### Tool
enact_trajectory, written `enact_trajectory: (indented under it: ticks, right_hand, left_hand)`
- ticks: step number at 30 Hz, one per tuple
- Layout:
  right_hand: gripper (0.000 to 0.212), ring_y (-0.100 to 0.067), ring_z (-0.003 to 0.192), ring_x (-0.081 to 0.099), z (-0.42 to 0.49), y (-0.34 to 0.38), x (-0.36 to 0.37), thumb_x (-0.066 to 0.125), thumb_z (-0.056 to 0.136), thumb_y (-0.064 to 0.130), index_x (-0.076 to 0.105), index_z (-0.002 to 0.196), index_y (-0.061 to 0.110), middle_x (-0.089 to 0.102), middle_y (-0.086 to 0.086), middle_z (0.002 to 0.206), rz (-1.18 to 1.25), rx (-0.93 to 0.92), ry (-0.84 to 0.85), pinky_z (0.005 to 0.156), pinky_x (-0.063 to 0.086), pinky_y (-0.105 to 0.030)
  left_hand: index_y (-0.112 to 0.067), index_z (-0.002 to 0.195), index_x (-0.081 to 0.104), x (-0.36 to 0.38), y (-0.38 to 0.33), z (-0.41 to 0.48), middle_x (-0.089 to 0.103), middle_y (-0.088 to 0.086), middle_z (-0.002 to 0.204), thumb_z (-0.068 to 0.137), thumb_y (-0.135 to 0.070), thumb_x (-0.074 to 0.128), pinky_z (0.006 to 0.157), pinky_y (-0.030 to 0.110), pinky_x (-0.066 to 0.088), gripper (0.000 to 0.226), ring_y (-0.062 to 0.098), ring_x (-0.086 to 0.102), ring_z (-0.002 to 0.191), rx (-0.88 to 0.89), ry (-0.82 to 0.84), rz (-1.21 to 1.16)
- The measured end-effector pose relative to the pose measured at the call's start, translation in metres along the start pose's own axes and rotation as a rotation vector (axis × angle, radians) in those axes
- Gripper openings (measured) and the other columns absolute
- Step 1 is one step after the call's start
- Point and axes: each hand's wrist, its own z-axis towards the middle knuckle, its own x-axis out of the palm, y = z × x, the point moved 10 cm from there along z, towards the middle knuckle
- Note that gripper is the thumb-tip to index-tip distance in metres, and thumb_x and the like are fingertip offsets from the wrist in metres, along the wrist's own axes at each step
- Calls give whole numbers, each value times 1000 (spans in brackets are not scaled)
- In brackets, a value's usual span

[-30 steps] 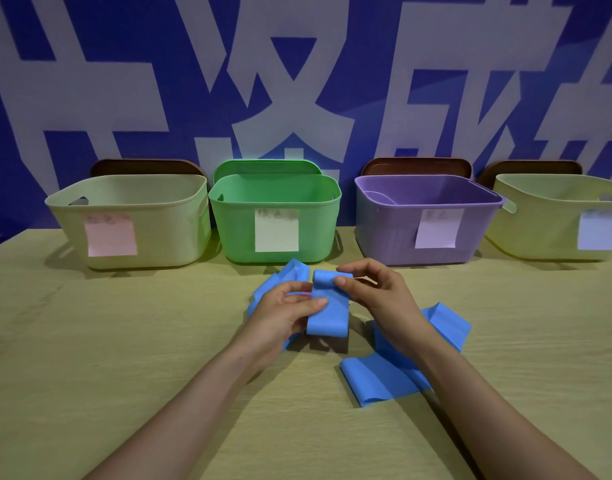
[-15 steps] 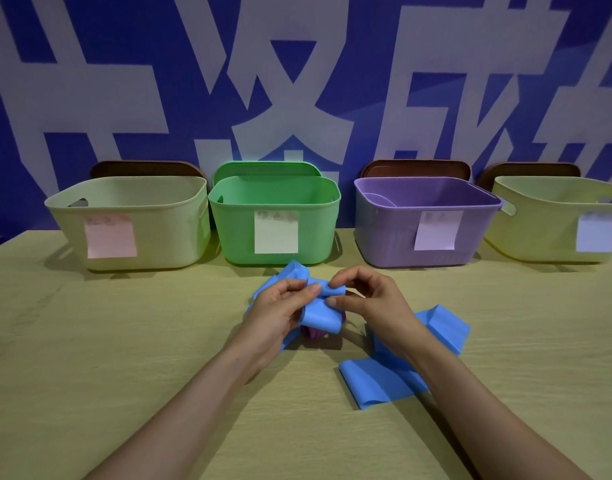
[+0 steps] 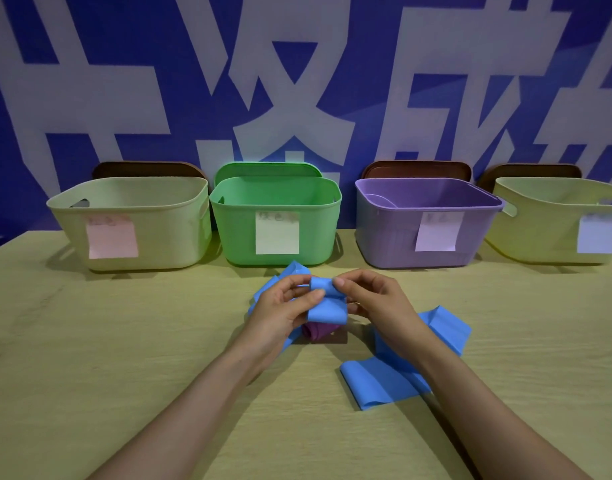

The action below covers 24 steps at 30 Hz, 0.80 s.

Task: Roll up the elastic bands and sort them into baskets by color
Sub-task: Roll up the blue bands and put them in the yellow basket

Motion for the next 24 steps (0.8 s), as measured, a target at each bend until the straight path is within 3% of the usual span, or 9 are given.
enact_trajectory:
  ticks: [4,8,10,16,20,24]
  right_hand:
    - [8,-12,76,64,0,-1,0,68,84,13,68,87,5,66,-5,88,12,-9,-11,62,51,-21]
    - [18,-17,82,67,-1,2,-2,70,81,9,66,96,0,67,-5,89,-1,-35,-16,71,55,-28]
    - [18,-17,82,66,-1,4,-1,71,80,5,66,96,1,68,-7,90,6,-53,-2,71,55,-25]
    - [20,-14,84,65,-3,7,4,72,75,-6,67,88,8,69,-7,90,2,-74,41,69,52,-20]
    - [23,-7,81,66,-2,7,6,70,72,-13,66,88,3,71,3,82,22,-75,66,69,52,-17]
    - [23,-11,82,64,-3,6,7,72,72,-9,68,89,6,69,-2,85,-12,-62,80,70,53,-20]
  left_hand:
    - [-12,109,56,0,4,-2,69,11,90,81,9,63,73,24,57,35,21,68,81,-40,21,35]
    - [-6,118,54,-4,4,-2,67,20,107,77,12,66,86,36,55,46,32,67,95,-39,-2,18]
    - [-6,118,54,-5,3,-2,65,21,113,77,12,66,92,41,52,46,34,66,99,-31,-17,13]
    - [-2,113,55,-3,-1,-3,69,17,106,80,10,63,81,29,56,36,24,68,88,1,-4,-36]
    - [1,107,59,-2,-6,-3,71,18,101,85,-6,63,82,28,57,24,24,69,90,11,-20,-84]
    - [1,102,61,-7,-6,-3,72,14,91,84,-3,63,73,24,58,19,19,71,81,17,-49,-84]
